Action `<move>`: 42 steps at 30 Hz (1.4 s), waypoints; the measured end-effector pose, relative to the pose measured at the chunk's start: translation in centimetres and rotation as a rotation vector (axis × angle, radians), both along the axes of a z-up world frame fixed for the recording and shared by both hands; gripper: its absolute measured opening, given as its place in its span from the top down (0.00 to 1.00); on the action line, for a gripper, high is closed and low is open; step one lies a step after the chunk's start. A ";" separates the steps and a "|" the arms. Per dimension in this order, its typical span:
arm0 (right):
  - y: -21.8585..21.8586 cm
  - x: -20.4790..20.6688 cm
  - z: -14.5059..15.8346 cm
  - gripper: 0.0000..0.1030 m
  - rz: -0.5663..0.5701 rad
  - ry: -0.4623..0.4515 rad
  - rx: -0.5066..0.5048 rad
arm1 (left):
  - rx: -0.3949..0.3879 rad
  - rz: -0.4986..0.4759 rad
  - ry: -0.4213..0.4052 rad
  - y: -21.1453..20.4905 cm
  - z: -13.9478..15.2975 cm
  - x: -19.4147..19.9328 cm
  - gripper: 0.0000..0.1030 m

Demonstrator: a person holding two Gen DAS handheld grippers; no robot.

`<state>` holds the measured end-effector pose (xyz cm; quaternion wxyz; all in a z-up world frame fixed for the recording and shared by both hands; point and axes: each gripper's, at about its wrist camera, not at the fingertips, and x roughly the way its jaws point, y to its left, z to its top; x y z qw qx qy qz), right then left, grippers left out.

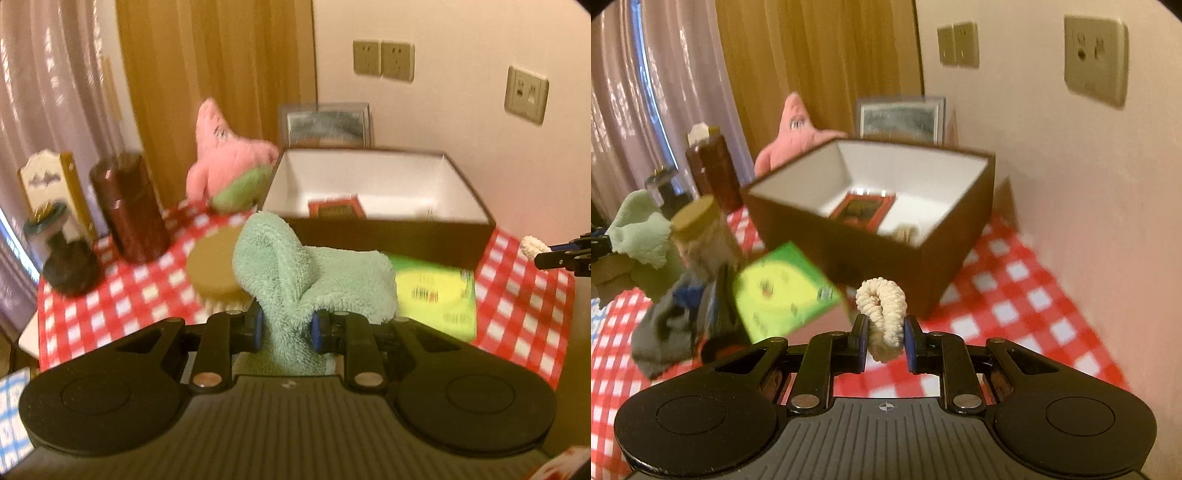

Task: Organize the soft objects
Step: 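Carry the mint towel and hair tie with both tools over the brown box, then open both tools to drop the towel and hair tie into the box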

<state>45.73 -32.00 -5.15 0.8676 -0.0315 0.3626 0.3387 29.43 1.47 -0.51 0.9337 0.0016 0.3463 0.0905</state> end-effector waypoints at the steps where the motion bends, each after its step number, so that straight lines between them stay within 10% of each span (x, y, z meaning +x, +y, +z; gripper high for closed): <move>1: 0.2 0.6 0.4 0.81 0.002 -0.013 0.005 | 0.006 -0.008 -0.015 0.0 0.4 0.7 0.79; 16: 6.4 10.2 3.5 0.81 0.091 -0.137 0.045 | 0.052 -0.102 -0.115 1.7 4.2 14.8 0.79; 42: 13.5 19.1 -0.9 0.81 0.148 0.007 0.054 | 0.015 -0.164 0.049 3.0 -2.7 29.0 0.52</move>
